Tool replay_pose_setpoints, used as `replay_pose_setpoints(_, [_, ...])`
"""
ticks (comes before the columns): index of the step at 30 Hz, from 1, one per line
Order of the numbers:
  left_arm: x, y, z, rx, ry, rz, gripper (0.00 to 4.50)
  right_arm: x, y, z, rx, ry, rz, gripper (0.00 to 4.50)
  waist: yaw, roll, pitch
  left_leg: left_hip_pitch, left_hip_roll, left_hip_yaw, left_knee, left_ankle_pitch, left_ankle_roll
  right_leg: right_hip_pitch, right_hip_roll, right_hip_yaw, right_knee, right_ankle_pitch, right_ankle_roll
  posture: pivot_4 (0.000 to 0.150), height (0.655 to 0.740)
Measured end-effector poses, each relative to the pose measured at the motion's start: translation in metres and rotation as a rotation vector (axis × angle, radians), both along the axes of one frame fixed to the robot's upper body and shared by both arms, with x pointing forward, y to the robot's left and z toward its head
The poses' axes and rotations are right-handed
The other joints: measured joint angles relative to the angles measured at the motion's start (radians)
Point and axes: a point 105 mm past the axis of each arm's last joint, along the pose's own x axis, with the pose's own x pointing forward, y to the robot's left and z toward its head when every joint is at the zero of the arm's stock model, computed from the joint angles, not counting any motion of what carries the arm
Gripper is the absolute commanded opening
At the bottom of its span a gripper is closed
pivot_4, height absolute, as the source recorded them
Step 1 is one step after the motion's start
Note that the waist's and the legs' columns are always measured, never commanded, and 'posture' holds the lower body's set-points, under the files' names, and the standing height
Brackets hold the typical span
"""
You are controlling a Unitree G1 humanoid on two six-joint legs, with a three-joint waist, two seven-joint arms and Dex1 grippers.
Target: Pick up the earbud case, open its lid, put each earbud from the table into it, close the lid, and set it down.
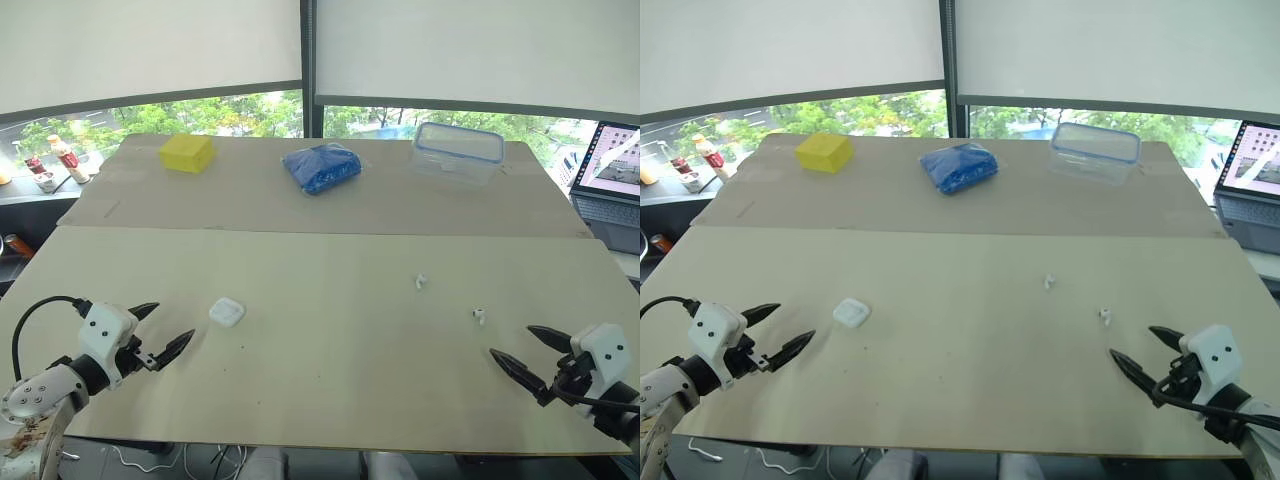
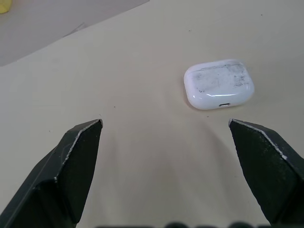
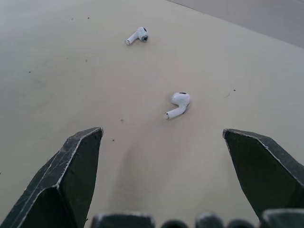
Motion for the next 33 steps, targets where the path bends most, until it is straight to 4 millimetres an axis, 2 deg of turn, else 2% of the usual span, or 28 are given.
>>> replay_pose_setpoints(11, [-0.009, 0.001, 0.003, -0.121, 0.011, -0.027, 4.50, -0.007, -0.002, -0.005, 0.009, 0.030, -0.009, 4.46, 0.000, 0.000, 0.000, 0.000, 0.000, 0.000, 0.000, 0.000, 0.000, 0.000, 0.000, 0.000, 0.000, 0.000, 0.000, 0.150, 0.6909])
replay_pose_setpoints(19, [-0.008, 0.000, -0.008, -0.132, 0.034, -0.004, 4.50, -0.007, 0.000, -0.002, -0.011, 0.018, -0.001, 4.46, 0.002, 0.000, 0.000, 0.001, 0.000, 0.000, 0.000, 0.000, 0.000, 0.000, 0.000, 0.000, 0.000, 0.000, 0.000, 0.150, 0.6909])
replay_pose_setpoints(23, [-0.003, -0.010, -0.015, -0.152, 0.068, -0.013, 4.50, -0.006, 0.017, 0.013, -0.030, -0.013, 0.086, 4.46, 0.001, 0.000, 0.000, 0.001, 0.000, 0.000, 0.000, 0.000, 0.000, 0.000, 0.000, 0.000, 0.001, 0.000, 0.000, 0.150, 0.6909])
replay_pose_setpoints(29, [0.018, -0.031, -0.021, -0.199, 0.082, -0.030, 4.50, 0.000, 0.073, 0.050, -0.028, -0.049, 0.342, 4.46, -0.001, 0.000, 0.000, 0.001, 0.000, 0.000, 0.000, 0.000, 0.000, 0.001, 0.000, 0.000, 0.002, 0.000, 0.000, 0.150, 0.6909])
replay_pose_setpoints(33, [0.022, -0.041, -0.034, -0.218, 0.128, -0.034, 4.50, -0.006, 0.102, 0.062, -0.027, -0.023, 0.476, 4.46, 0.001, 0.000, 0.000, 0.000, 0.000, -0.001, 0.000, 0.000, 0.000, 0.000, 0.000, 0.000, 0.000, 0.000, 0.000, 0.150, 0.6909])
